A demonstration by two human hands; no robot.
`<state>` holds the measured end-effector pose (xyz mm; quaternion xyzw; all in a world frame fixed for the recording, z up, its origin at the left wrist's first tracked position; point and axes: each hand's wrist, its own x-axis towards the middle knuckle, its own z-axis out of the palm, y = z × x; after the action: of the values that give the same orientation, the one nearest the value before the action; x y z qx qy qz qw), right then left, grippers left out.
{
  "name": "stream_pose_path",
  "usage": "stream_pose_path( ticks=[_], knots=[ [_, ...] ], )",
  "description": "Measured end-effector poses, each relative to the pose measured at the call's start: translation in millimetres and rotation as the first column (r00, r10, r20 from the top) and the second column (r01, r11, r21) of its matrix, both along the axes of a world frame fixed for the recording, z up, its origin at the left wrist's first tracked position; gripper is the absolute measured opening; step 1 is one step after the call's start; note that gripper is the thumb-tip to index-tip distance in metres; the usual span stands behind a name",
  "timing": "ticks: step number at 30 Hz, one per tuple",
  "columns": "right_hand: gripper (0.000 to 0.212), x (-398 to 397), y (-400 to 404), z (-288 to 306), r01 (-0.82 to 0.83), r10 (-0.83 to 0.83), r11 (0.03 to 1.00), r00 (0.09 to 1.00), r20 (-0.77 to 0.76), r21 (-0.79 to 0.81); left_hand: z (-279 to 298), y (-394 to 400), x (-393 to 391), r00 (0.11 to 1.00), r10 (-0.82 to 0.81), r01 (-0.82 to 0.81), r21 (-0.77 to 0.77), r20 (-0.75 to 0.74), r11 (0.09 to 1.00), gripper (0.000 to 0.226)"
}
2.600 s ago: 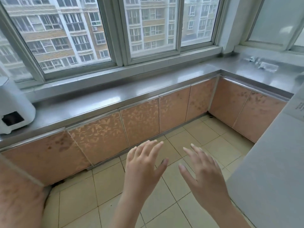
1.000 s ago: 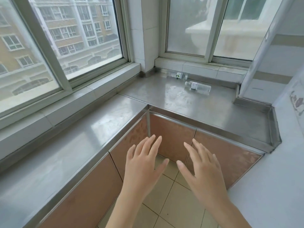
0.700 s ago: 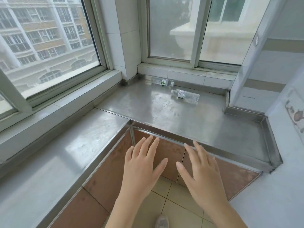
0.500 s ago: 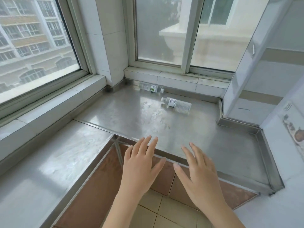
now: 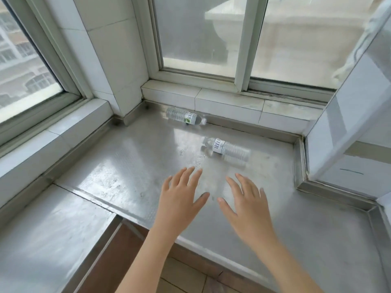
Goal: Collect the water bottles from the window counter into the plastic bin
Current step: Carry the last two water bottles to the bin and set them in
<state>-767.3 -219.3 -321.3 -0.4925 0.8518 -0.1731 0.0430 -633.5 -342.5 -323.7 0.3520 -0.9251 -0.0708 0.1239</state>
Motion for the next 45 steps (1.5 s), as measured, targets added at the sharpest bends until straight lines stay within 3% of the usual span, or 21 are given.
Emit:
stream_pose_path(
  ticks=[5, 10, 20, 24, 26, 28, 31, 35, 39, 42, 45],
  knots=[
    [0.061, -85.7, -79.8, -35.9, -0.037, 0.031, 0.991, 0.998, 0.054, 0.127, -14.5, -58.6, -58.0, 0.995, 0.005, -0.013, 0.073, 0.104, 0.997, 0.067],
    [0.063, -148.3, -148.4, -78.7, -0.04, 0.021, 0.955, 0.997, 0.069, 0.295, -30.4, -101.4, -83.3, 0.993, 0.047, -0.062, 0.13, 0.111, 0.99, 0.066],
    [0.073, -203.9, -243.5, -119.8, 0.026, -0.016, 0.895, 1.0, -0.027, 0.446, -72.4, -179.7, -105.7, 0.98, 0.045, -0.098, 0.27, 0.196, 0.958, 0.074],
    [0.071, -202.3, -263.7, -112.4, 0.091, -0.158, 0.922, 0.976, 0.151, 0.377, -76.8, -251.1, -121.4, 0.99, 0.037, -0.077, 0.308, 0.136, 0.948, 0.063],
    [0.075, -196.7, -277.3, -107.4, 0.189, -0.311, 0.931, 0.86, 0.405, 0.313, -79.8, -302.3, -137.4, 0.993, 0.038, -0.069, 0.283, 0.112, 0.957, 0.065],
    [0.081, -189.1, -291.0, -105.1, 0.283, -0.38, 0.925, 0.646, 0.662, 0.255, -84.5, -355.6, -159.4, 0.994, 0.034, -0.056, 0.216, 0.103, 0.975, 0.068],
    [0.075, -178.4, -307.1, -102.1, 0.4, -0.361, 0.899, 0.448, 0.818, 0.177, -92.4, -421.9, -195.6, 0.982, -0.015, -0.011, 0.137, 0.188, 0.991, 0.073],
    [0.068, -170.9, -326.2, -97.0, 0.501, -0.311, 0.858, 0.33, 0.891, 0.114, -105.1, -467.3, -224.5, 0.924, -0.171, 0.148, 0.093, 0.342, 0.985, 0.072],
    [0.07, -170.2, -335.0, -96.3, 0.557, -0.267, 0.824, 0.218, 0.939, 0.105, -114.1, -490.9, -232.7, 0.906, -0.237, 0.251, 0.006, 0.351, 0.968, 0.07],
    [0.072, -170.0, -333.1, -98.9, 0.572, -0.255, 0.813, 0.186, 0.949, 0.107, -116.9, -500.6, -234.1, 0.877, -0.289, 0.342, -0.077, 0.384, 0.936, 0.074],
    [0.07, -168.5, -328.5, -101.4, 0.581, -0.256, 0.808, 0.192, 0.947, 0.1, -119.8, -505.9, -229.7, 0.838, -0.312, 0.348, 0.002, 0.447, 0.937, 0.078]
  ],
)
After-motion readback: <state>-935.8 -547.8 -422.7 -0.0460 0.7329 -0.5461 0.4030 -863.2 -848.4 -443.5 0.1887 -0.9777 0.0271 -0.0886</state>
